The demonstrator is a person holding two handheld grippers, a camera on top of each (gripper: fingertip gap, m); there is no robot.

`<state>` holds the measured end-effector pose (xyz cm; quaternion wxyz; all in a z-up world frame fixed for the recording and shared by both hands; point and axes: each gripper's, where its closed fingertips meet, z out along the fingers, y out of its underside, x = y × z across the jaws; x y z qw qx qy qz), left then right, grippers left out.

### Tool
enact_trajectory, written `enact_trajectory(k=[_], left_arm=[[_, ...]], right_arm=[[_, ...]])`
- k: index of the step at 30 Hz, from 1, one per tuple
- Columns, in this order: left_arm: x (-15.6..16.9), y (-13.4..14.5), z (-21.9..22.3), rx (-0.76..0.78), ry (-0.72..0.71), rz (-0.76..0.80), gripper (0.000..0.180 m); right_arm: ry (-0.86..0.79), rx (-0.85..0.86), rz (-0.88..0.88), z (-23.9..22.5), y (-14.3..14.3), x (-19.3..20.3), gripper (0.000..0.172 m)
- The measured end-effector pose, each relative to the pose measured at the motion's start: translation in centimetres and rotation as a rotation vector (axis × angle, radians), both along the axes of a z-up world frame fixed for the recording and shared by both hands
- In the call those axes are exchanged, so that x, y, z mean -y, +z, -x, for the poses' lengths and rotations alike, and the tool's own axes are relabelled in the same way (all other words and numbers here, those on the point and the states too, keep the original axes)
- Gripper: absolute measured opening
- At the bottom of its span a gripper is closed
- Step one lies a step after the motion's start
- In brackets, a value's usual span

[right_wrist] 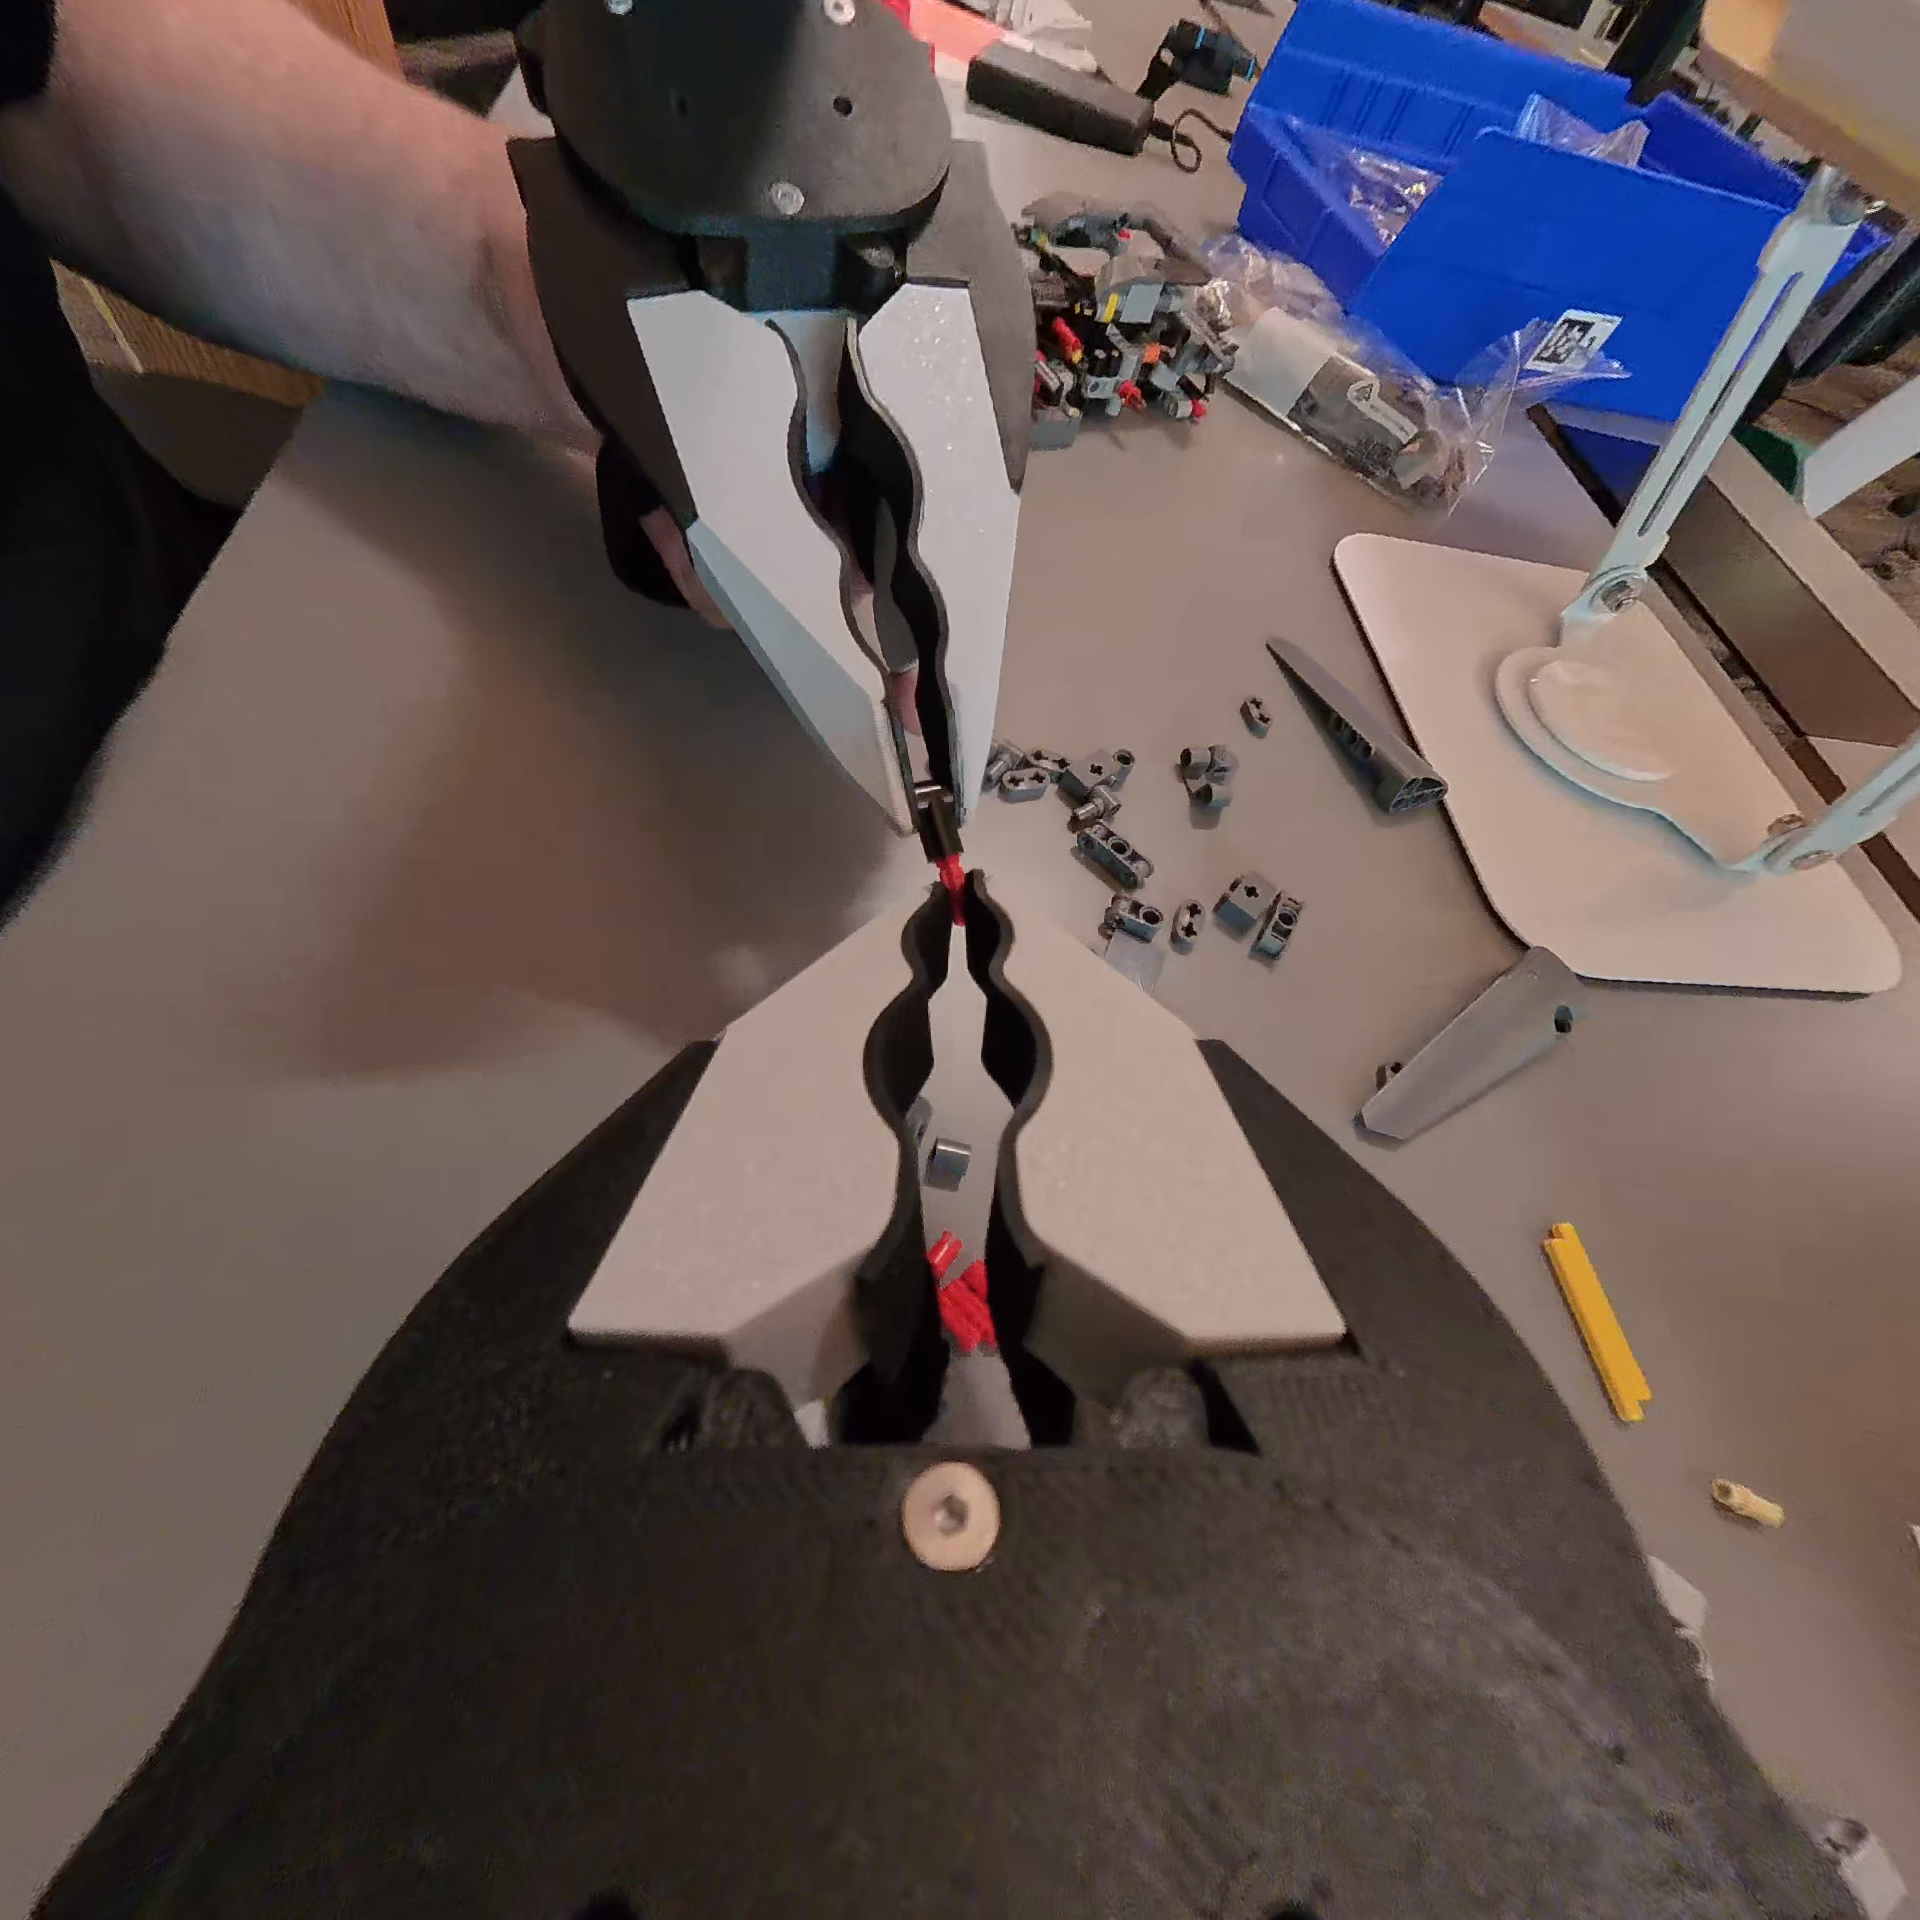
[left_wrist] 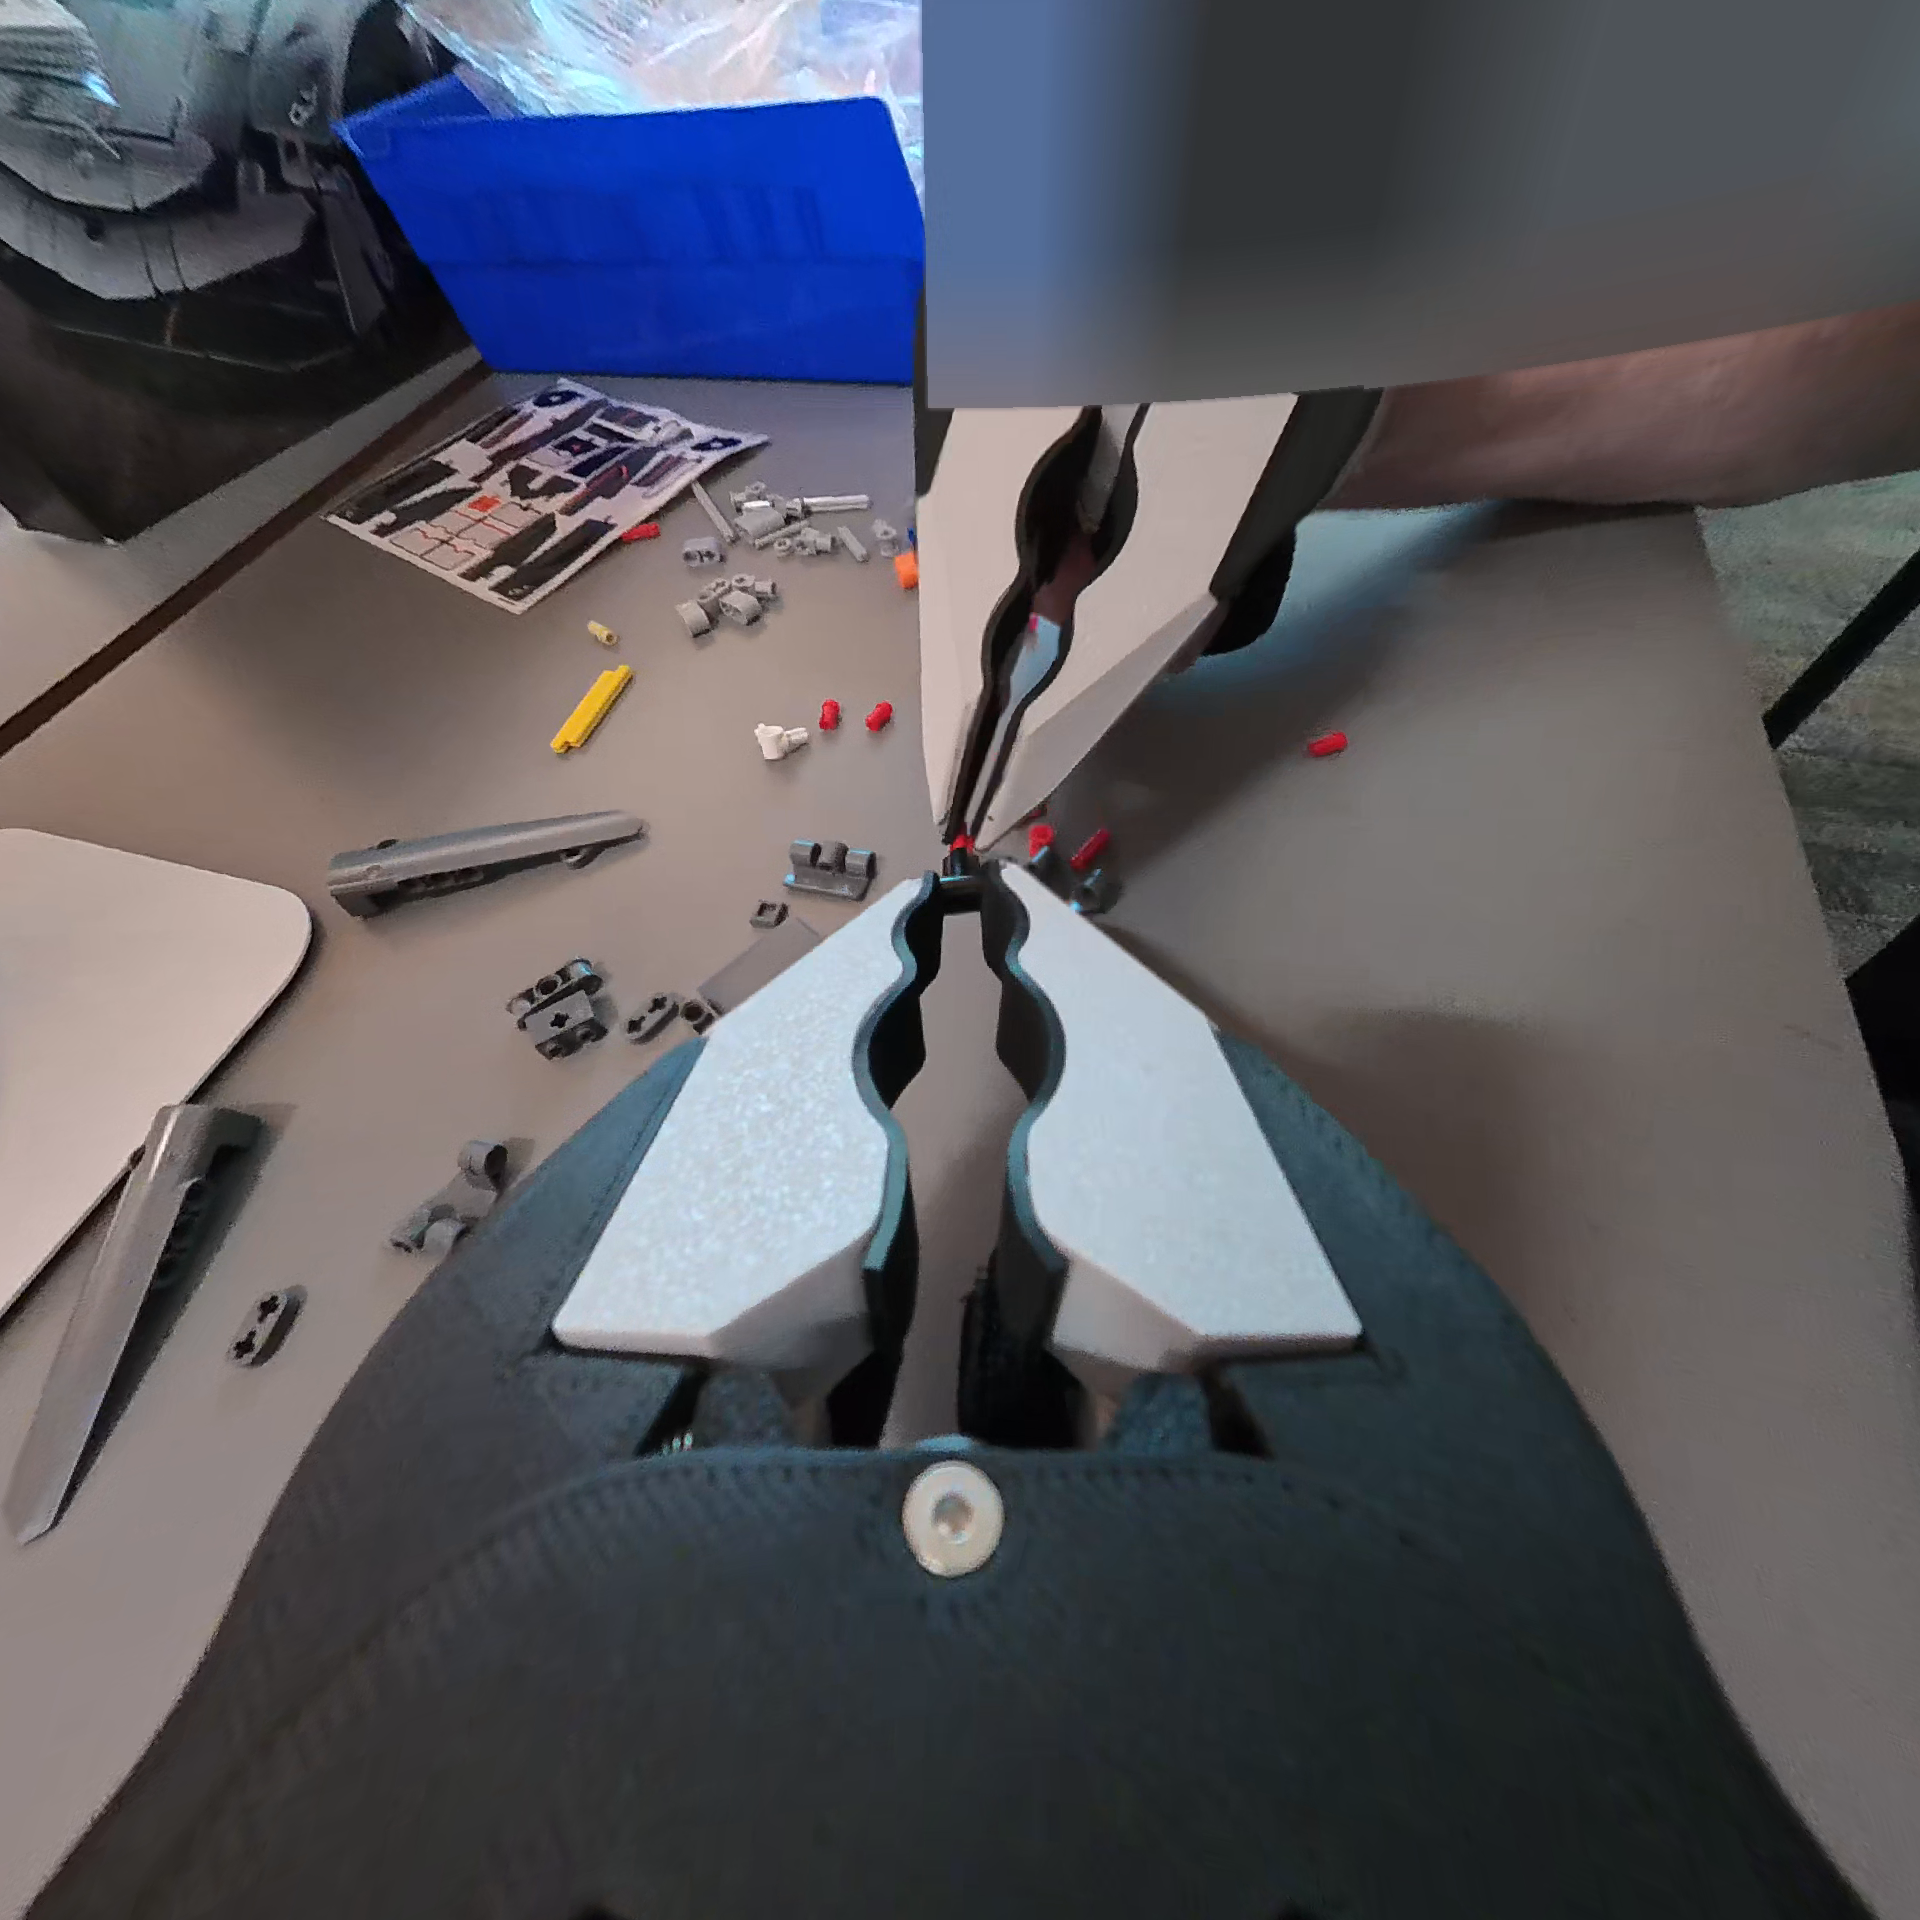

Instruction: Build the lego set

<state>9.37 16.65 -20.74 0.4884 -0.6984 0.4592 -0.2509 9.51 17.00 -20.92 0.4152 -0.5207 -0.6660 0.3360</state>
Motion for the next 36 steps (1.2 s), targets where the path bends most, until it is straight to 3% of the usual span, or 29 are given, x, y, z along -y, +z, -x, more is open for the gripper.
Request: enact_trajectory(k=[13, 26, 36], left_arm=[[0.2, 1.1, -0.2, 0.027, -0.011, -0.114, 0.006], [0.3, 0.8, -0.4, -0.063, -0.014, -0.195, 0.006], [0.2, 1.4, -0.7, -0.022, -0.018, -0.179, 0.006]], right_arm=[[0.017, -0.054, 0.069, -0.1, 0.9, 0.2, 0.000], [0.021, -0.045, 0.041, -0.1, 1.1, 0.5, 0.000], [-0.005, -0.030, -0.006, -1.1, 1.6, -0.4, 0.006]])
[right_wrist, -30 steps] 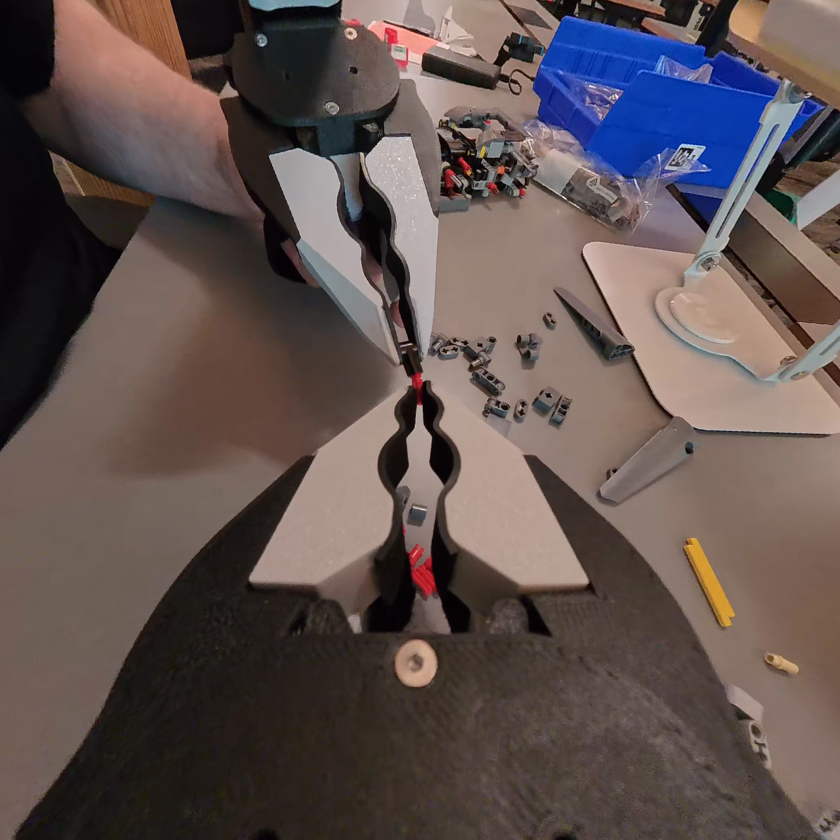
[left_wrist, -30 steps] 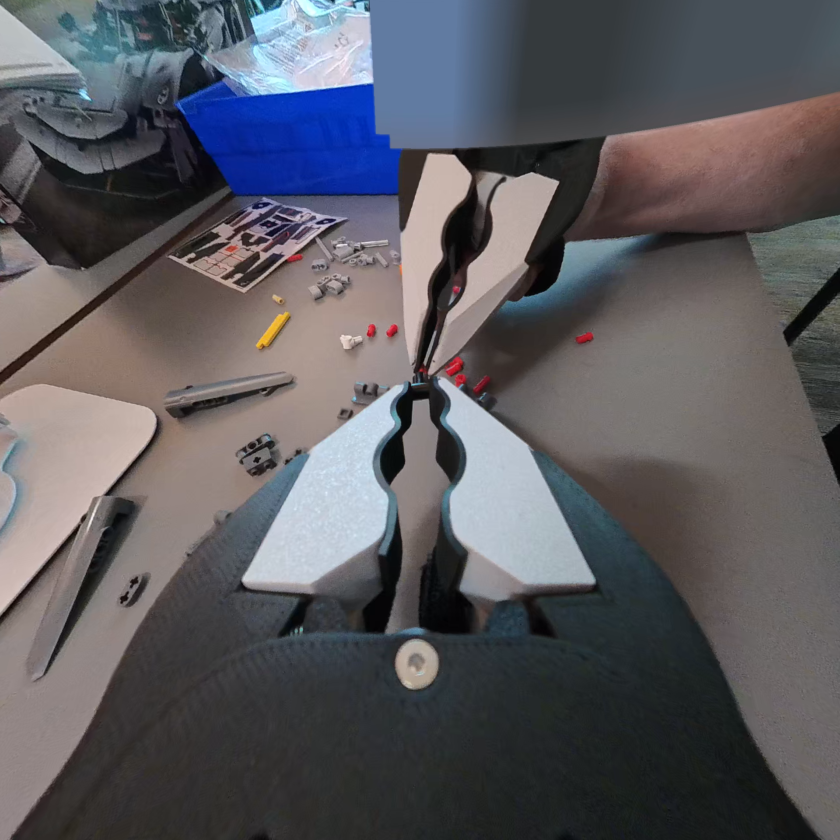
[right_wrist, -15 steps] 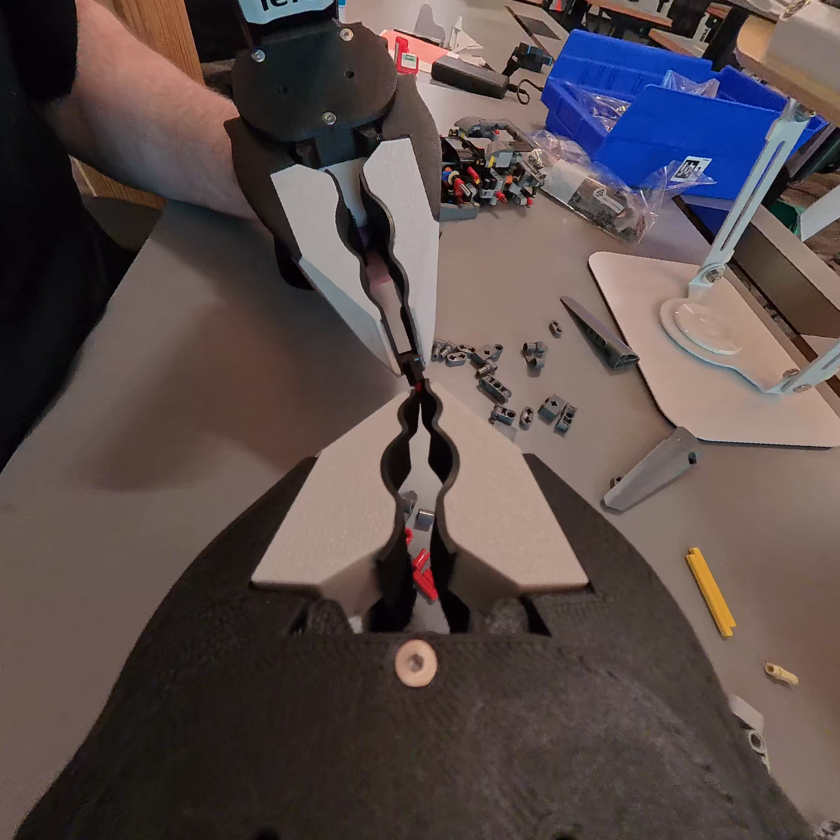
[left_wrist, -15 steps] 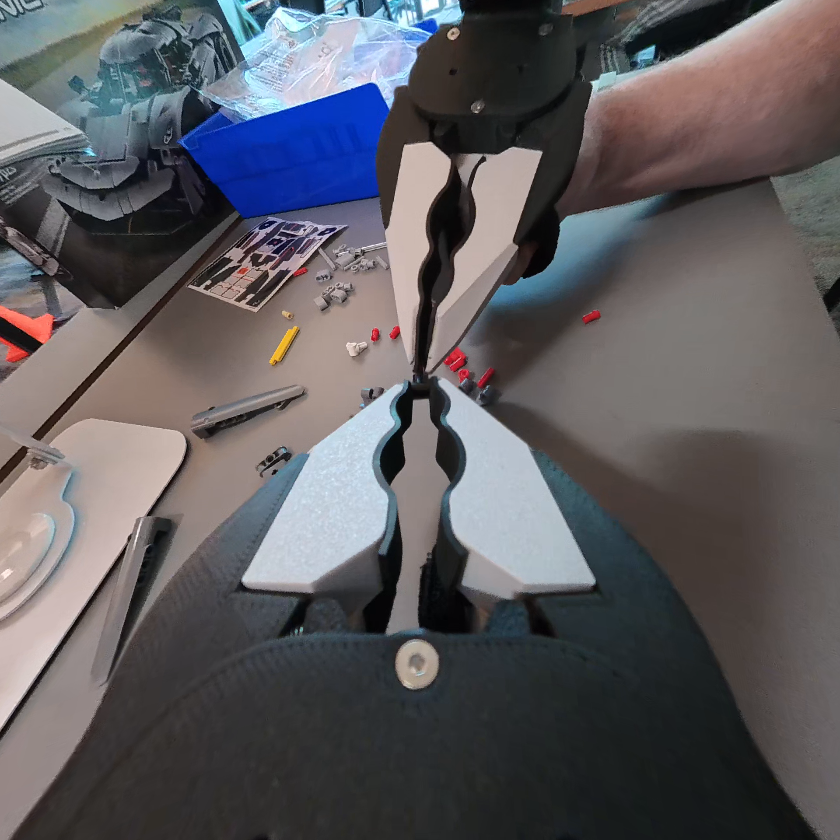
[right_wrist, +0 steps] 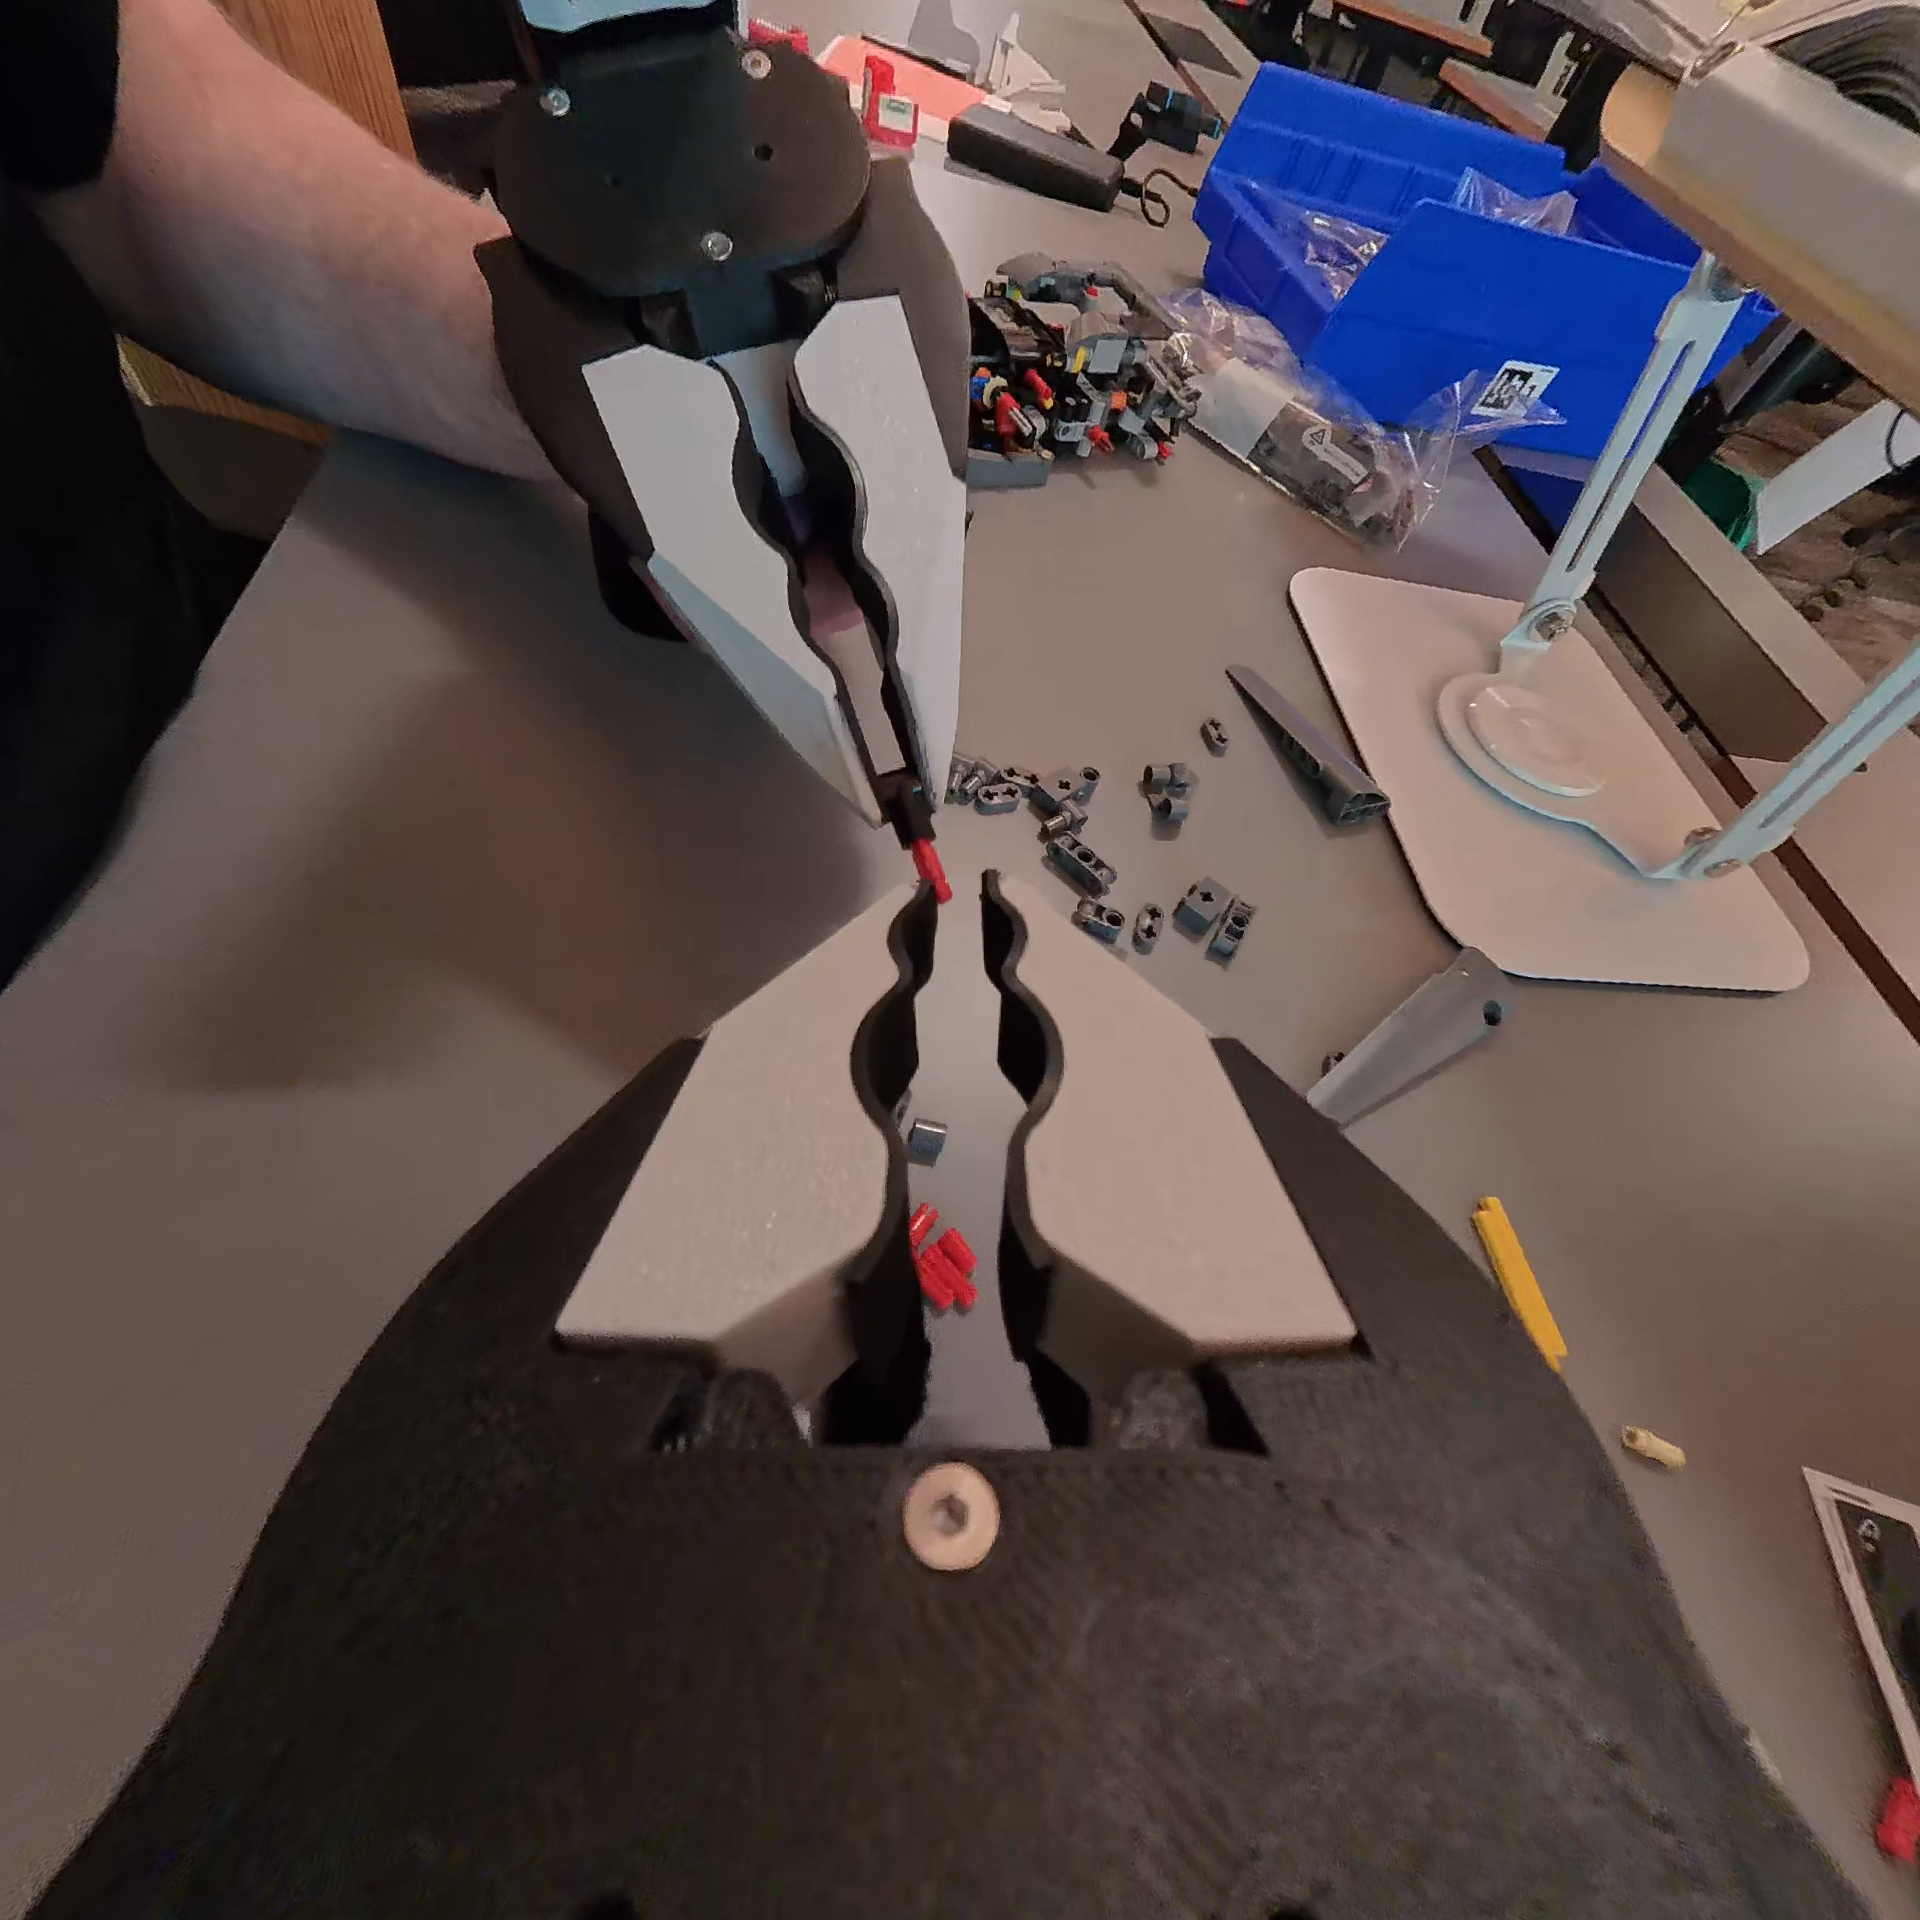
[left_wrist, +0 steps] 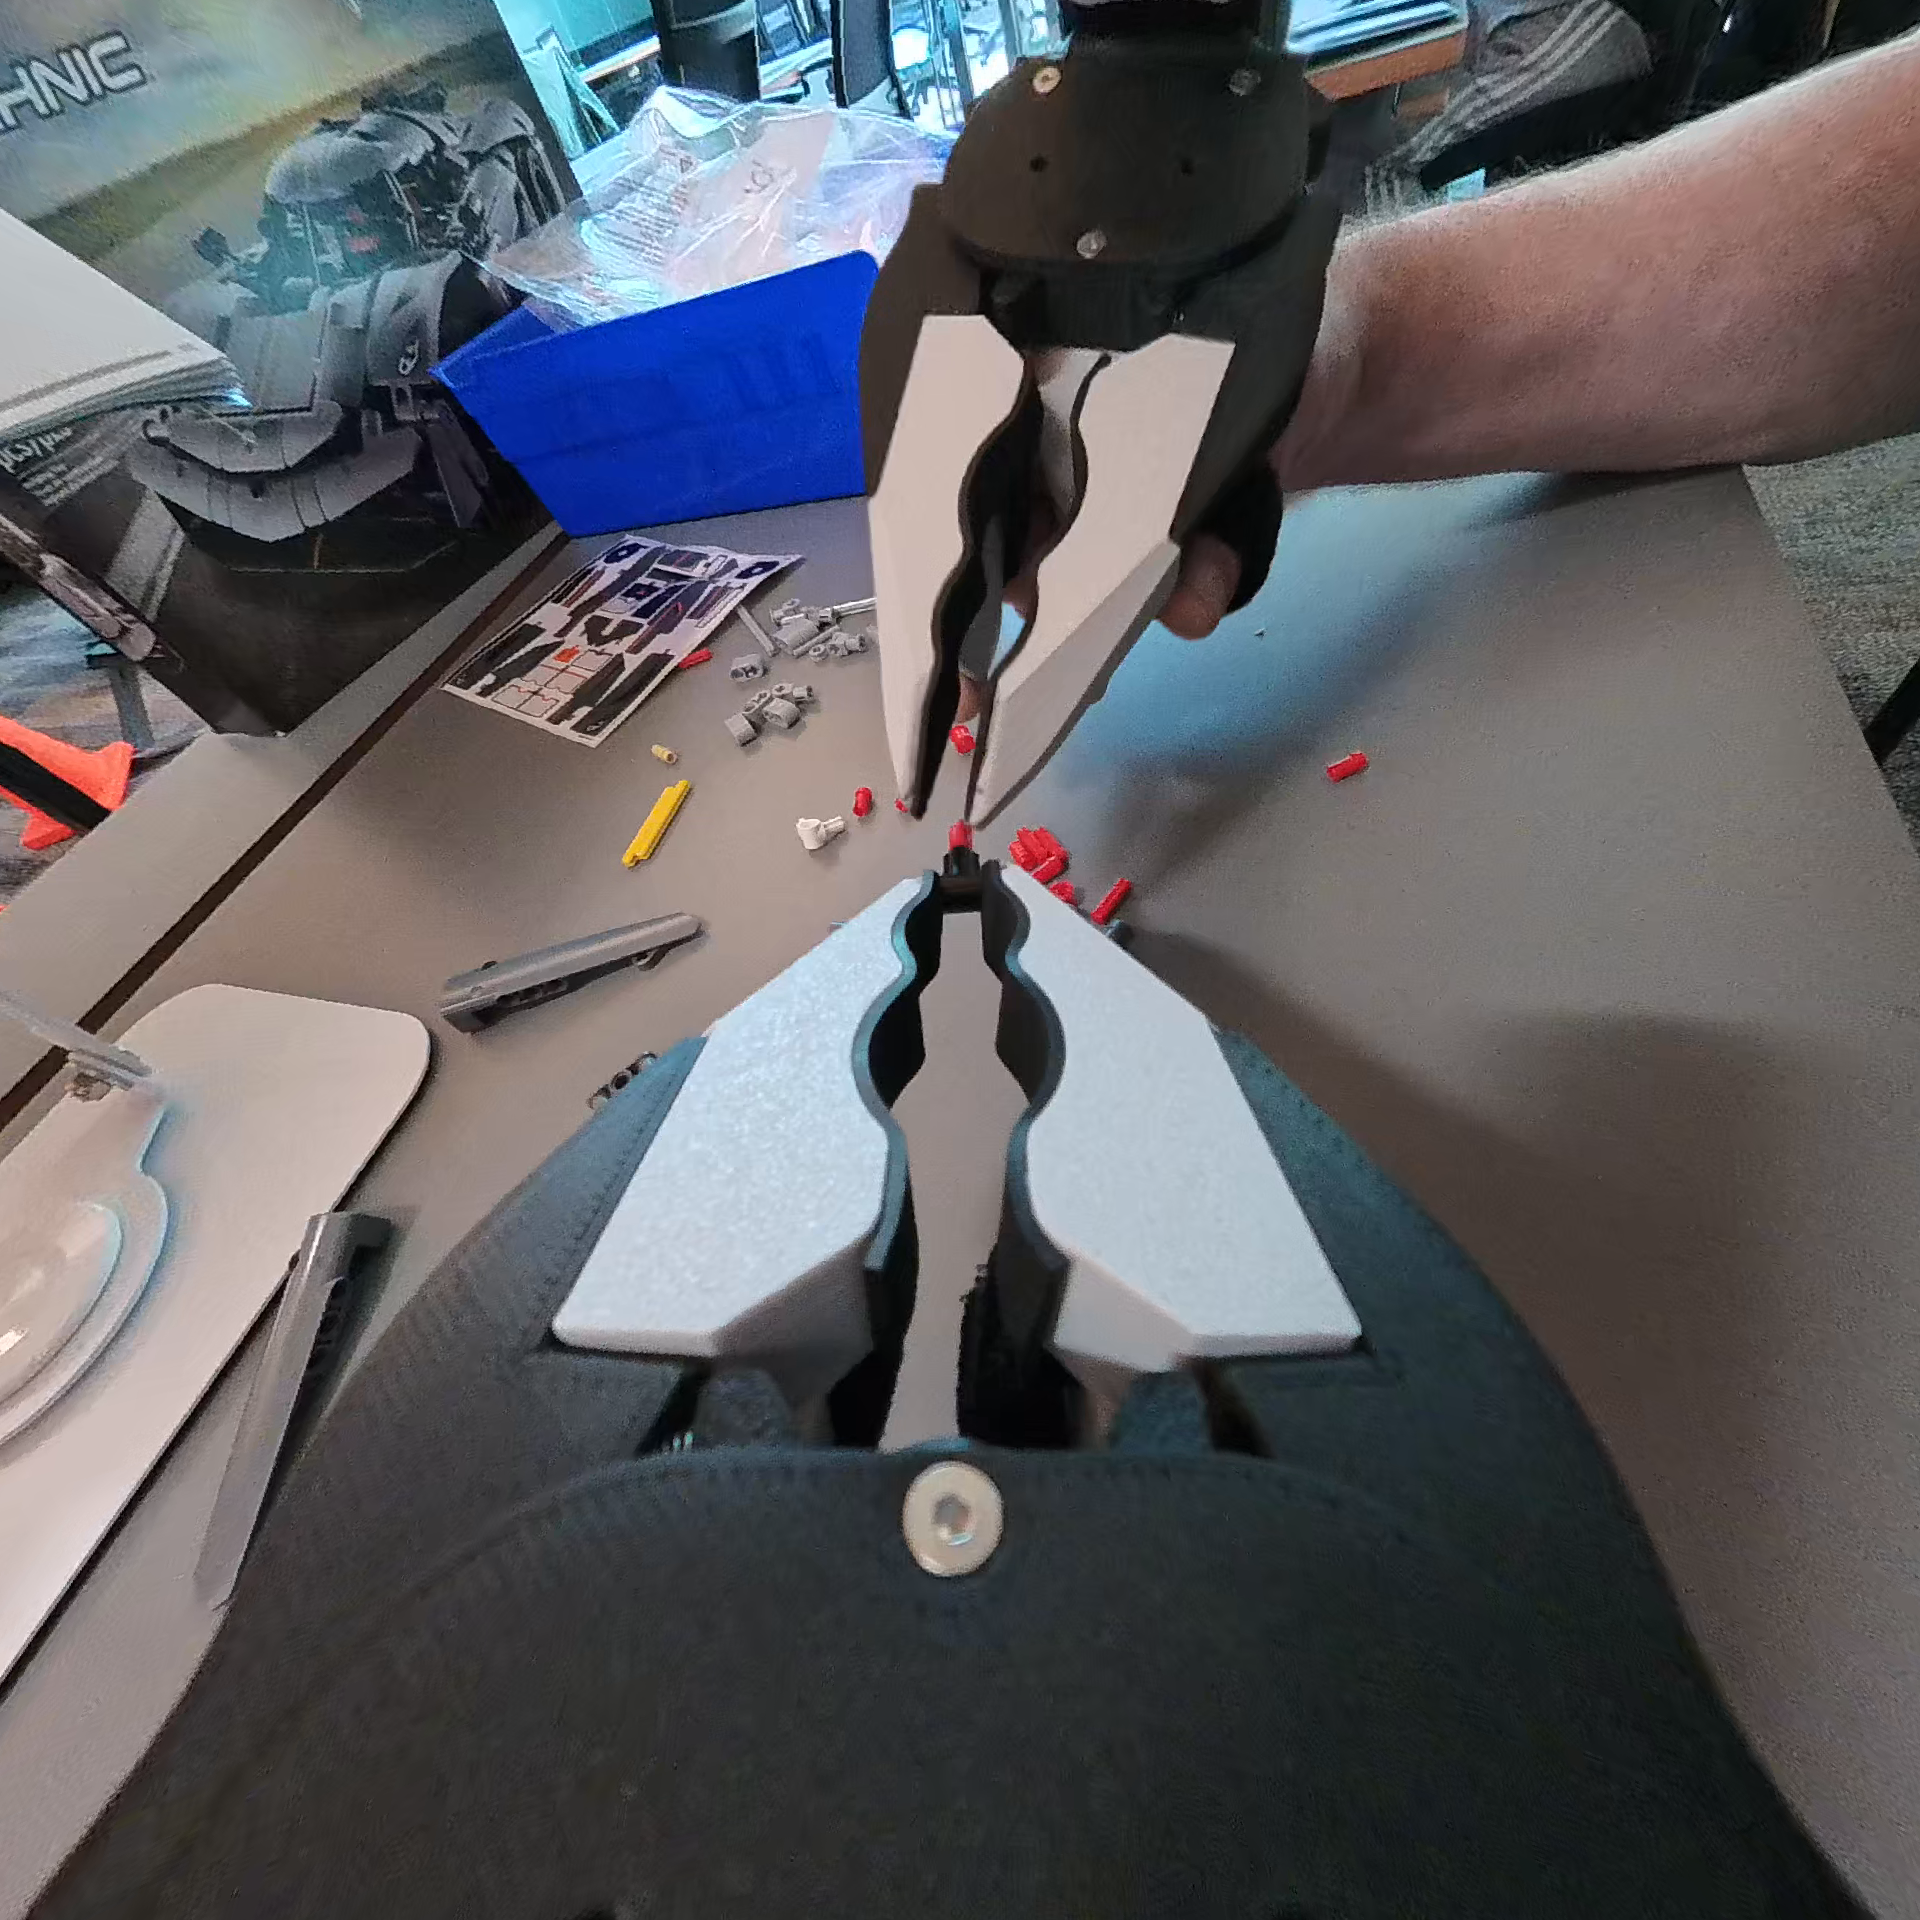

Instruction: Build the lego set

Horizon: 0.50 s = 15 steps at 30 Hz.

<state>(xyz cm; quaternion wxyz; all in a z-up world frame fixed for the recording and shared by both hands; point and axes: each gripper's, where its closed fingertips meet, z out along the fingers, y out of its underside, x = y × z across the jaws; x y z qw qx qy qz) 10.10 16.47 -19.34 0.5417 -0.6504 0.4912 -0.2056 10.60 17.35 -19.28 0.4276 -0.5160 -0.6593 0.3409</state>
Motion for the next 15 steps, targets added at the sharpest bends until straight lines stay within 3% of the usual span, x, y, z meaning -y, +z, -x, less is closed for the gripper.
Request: enact_trajectory(k=[8, 15], left_arm=[[0.2, 0.0, -0.2, -0.008, -0.012, -0.003, 0.006], [0.4, -0.5, -0.5, -0.050, -0.019, -0.015, 0.006]], right_arm=[[0.014, 0.095, -0.047, -0.1, -1.7, 0.3, 0.011], [0.024, 0.100, -0.077, 0.2, -1.5, 0.8, 0.002]])
